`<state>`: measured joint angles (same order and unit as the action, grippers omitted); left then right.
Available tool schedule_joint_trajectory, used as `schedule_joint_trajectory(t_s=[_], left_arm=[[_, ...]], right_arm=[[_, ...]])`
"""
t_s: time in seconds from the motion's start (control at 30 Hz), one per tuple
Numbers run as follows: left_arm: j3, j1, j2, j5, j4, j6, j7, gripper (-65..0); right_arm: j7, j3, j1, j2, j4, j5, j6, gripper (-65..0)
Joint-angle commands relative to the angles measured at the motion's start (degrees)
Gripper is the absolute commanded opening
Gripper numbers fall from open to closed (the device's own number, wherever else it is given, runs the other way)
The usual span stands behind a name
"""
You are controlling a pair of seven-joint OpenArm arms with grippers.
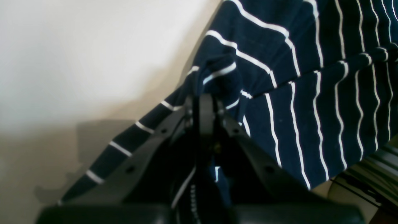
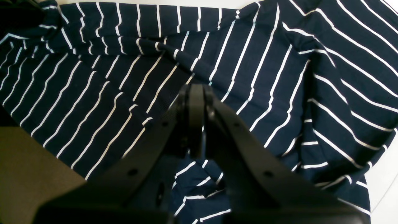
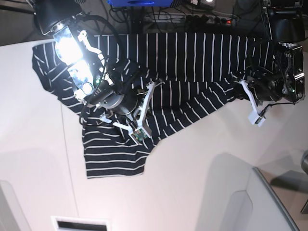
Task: Layout the t-shirt on the table in an organized manner, then fold the t-shirt properly
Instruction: 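Move the right gripper back to the shirt's side edge and grasp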
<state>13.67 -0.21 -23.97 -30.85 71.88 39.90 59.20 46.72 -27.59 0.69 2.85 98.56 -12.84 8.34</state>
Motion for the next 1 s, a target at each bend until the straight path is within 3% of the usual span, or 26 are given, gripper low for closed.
schedule_joint_trajectory(t_s=[0.0, 0.1, 0.33, 0.4, 0.5, 0.57, 0.83, 0.97], left_arm=[[0.53, -1.15, -1.22, -0.67, 1.75, 0.1, -0.69, -65.0], [1.23, -1.15, -1.48, -0.67, 5.18, 0.1, -0.69, -65.0], [9.84, -1.33, -1.48, -0.58, 11.95, 0.1, -0.34, -65.0], [10.37, -1.33, -1.84, -0.58, 12.83, 0.1, -0.34, -65.0], [10.37, -1.42, -2.19, -0.58, 13.18, 0.1, -0.61, -65.0], [10.37, -1.42, -2.19, -0.58, 13.0, 0.1, -0.61, -65.0], [10.37, -1.42, -2.19, -0.58, 12.74, 0.1, -0.61, -65.0], [10.37, -1.42, -2.19, -0.49, 12.74, 0.1, -0.61, -65.0]], right_arm=[[-1.31, 0.12, -0.82, -0.26, 1.0, -0.21, -0.12, -63.8], [-1.49, 1.53, -1.08, -0.08, 1.0, -0.13, -0.12, -63.6], [-0.61, 24.39, -4.69, -3.69, -0.67, -0.21, -0.12, -62.0], [1.24, 29.22, -8.82, -3.69, -5.86, -0.21, -0.12, -55.1], [2.73, 34.32, -14.8, -3.51, -17.55, -0.21, 0.15, -39.5], [2.73, 35.64, -17.17, -3.42, -23.27, -0.21, 0.15, -34.5], [2.38, 33.18, -21.13, -2.54, -34.61, -0.13, 0.15, -34.4], [-0.43, 33.09, -21.04, -2.54, -36.54, -0.13, 0.15, -34.4]])
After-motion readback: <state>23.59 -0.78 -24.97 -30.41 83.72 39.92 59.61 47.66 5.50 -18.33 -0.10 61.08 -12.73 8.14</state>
